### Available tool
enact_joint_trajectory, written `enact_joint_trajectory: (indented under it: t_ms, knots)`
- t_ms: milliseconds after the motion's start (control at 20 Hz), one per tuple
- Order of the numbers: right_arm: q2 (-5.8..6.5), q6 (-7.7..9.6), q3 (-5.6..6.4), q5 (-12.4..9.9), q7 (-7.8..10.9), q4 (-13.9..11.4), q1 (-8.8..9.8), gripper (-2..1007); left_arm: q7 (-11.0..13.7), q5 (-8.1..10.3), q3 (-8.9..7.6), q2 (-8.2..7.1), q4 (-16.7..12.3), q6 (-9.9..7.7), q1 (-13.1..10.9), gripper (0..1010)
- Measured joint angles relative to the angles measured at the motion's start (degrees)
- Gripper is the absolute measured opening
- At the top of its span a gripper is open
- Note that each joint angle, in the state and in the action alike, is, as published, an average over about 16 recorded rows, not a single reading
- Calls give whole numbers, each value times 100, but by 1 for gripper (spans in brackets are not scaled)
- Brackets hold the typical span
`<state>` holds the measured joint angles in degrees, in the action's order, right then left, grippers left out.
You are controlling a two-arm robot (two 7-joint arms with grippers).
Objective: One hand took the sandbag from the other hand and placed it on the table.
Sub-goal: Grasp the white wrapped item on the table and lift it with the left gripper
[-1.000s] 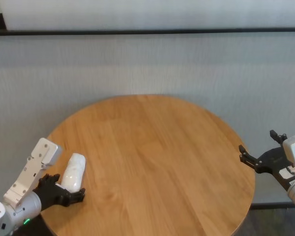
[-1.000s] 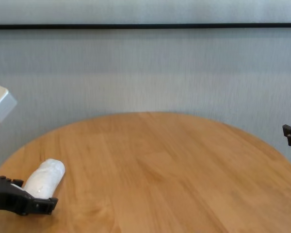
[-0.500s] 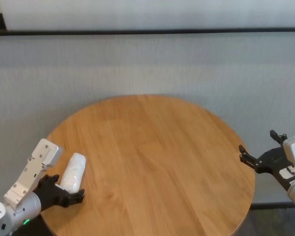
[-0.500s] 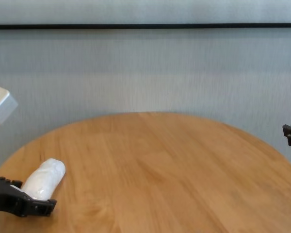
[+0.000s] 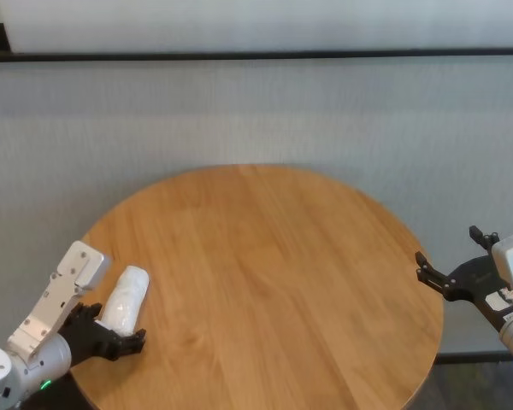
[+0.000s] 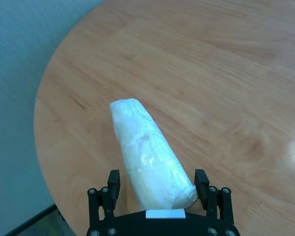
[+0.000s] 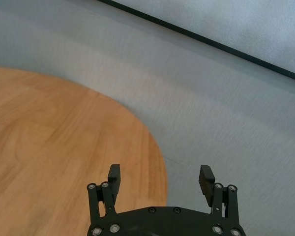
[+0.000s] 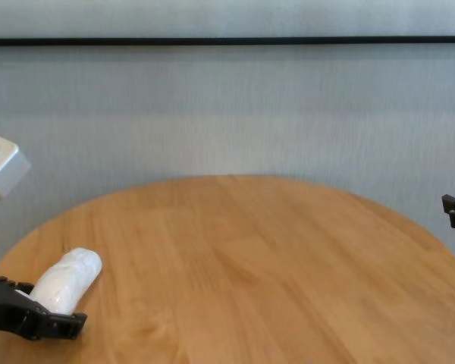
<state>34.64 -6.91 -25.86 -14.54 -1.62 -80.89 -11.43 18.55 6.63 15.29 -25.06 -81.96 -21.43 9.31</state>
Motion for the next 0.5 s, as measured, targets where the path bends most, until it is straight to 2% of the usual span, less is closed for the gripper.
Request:
enact_joint_trajectory:
  t_ms: [500]
  knots:
    - [0, 0, 0, 0, 0, 0, 0, 1007, 102, -71, -38, 68, 104, 108, 26, 1000]
